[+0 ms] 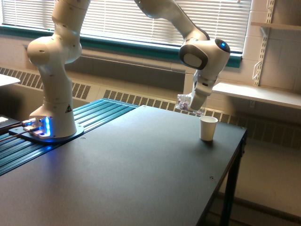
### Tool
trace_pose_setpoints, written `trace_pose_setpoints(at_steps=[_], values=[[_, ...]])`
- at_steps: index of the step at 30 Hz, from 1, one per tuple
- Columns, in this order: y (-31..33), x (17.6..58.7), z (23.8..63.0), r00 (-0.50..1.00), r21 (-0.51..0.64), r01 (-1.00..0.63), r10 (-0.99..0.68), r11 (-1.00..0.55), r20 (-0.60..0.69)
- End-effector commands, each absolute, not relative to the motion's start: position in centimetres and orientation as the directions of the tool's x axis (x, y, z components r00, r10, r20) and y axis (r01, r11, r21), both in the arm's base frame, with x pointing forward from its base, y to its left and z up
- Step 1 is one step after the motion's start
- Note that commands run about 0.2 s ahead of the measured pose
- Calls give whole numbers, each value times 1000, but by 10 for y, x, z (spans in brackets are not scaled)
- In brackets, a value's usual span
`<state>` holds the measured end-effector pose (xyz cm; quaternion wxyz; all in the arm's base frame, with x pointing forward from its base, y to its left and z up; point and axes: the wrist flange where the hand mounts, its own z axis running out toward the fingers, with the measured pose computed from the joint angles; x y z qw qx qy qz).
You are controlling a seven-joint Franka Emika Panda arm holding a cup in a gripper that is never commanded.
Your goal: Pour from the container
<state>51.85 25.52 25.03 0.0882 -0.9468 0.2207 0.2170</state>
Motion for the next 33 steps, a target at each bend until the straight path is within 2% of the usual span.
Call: trace_pose_setpoints(at_steps=[1,33], values=[[248,523,254,797,-76,-467,-382,-881,-468],[243,532,253,714,-38,-530,-422,-847,-559]])
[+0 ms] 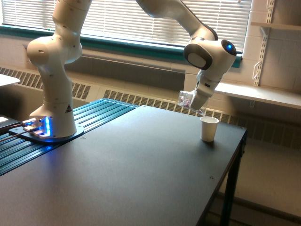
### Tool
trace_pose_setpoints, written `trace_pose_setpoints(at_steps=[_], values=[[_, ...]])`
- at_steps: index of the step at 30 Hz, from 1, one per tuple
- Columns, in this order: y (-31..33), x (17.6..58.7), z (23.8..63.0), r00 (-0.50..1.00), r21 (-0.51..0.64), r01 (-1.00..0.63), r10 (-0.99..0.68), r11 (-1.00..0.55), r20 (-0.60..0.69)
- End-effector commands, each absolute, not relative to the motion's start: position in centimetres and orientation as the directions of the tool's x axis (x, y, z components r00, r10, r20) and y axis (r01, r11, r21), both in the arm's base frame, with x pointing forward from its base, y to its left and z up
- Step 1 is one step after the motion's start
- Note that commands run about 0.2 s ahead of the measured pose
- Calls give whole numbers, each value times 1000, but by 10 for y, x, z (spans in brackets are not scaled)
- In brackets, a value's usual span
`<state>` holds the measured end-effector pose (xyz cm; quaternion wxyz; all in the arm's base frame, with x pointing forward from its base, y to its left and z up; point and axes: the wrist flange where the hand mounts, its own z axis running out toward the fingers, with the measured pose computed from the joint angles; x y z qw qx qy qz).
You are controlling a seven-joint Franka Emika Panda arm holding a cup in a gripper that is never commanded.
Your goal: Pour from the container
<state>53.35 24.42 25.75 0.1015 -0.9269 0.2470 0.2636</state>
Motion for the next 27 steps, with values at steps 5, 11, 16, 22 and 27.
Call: trace_pose_setpoints(at_steps=[5,11,16,22,27], values=[[245,531,254,712,-42,-526,-413,-849,-569],[244,531,255,703,-42,-531,-413,-846,-579],[241,532,257,695,-40,-540,-418,-840,-585],[239,535,260,685,-42,-552,-424,-833,-593],[237,538,261,677,-47,-560,-425,-827,-601]])
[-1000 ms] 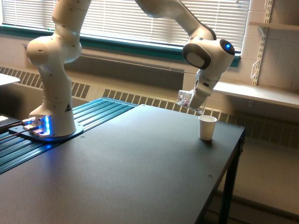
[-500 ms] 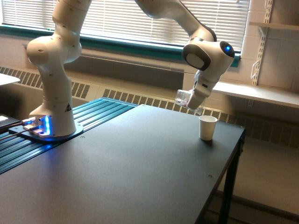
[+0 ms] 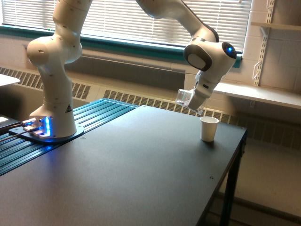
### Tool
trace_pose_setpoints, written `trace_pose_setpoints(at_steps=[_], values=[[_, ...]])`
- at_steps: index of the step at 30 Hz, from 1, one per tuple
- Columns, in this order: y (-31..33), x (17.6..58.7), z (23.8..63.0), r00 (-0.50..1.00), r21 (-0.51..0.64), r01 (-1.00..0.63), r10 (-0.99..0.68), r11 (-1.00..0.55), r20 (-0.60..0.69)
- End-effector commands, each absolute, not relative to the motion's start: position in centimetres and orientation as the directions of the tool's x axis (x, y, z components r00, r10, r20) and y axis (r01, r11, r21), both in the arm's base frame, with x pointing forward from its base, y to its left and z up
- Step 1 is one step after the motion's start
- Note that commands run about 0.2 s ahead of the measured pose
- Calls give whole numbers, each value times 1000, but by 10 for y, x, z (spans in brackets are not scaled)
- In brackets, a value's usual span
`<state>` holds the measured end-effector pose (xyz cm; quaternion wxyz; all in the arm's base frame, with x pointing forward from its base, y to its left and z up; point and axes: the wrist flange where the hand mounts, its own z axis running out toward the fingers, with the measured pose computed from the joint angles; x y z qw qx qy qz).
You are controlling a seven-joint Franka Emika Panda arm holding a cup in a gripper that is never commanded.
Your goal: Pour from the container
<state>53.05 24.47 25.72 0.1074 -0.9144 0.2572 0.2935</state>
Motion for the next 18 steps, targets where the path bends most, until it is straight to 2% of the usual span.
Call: trace_pose_setpoints(at_steps=[1,18], values=[[237,538,262,679,-49,-559,-423,-828,-601],[231,541,253,654,-14,-579,-454,-815,-605]])
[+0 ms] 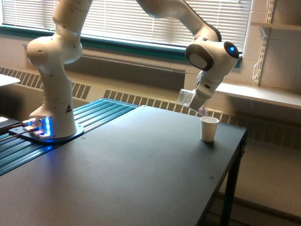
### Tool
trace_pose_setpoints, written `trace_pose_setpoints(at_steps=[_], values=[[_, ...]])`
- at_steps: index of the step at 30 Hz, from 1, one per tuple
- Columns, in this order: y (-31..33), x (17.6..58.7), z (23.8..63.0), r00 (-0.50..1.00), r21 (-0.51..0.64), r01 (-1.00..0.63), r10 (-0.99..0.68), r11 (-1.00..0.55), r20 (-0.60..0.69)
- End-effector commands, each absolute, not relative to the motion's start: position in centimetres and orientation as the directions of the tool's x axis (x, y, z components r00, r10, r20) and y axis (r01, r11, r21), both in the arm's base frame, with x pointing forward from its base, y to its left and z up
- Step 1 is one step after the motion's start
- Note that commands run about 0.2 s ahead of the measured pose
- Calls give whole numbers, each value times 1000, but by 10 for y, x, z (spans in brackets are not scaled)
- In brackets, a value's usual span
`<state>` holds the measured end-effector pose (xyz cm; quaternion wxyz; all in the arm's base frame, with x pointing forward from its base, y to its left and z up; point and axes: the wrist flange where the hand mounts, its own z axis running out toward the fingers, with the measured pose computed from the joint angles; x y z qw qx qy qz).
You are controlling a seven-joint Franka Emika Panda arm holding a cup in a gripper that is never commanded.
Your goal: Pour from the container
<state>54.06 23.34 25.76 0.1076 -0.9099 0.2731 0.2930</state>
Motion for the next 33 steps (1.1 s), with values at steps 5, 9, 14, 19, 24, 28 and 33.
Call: trace_pose_setpoints(at_steps=[5,9,14,19,24,28,33], values=[[233,539,251,655,-5,-576,-457,-818,-602],[233,539,251,642,-2,-584,-461,-811,-613],[237,539,254,655,-15,-575,-449,-818,-608],[237,540,257,663,-23,-576,-451,-817,-597],[238,541,262,683,-36,-574,-455,-818,-572],[239,539,265,690,-30,-572,-461,-820,-558],[239,538,268,698,-45,-575,-461,-817,-548]])
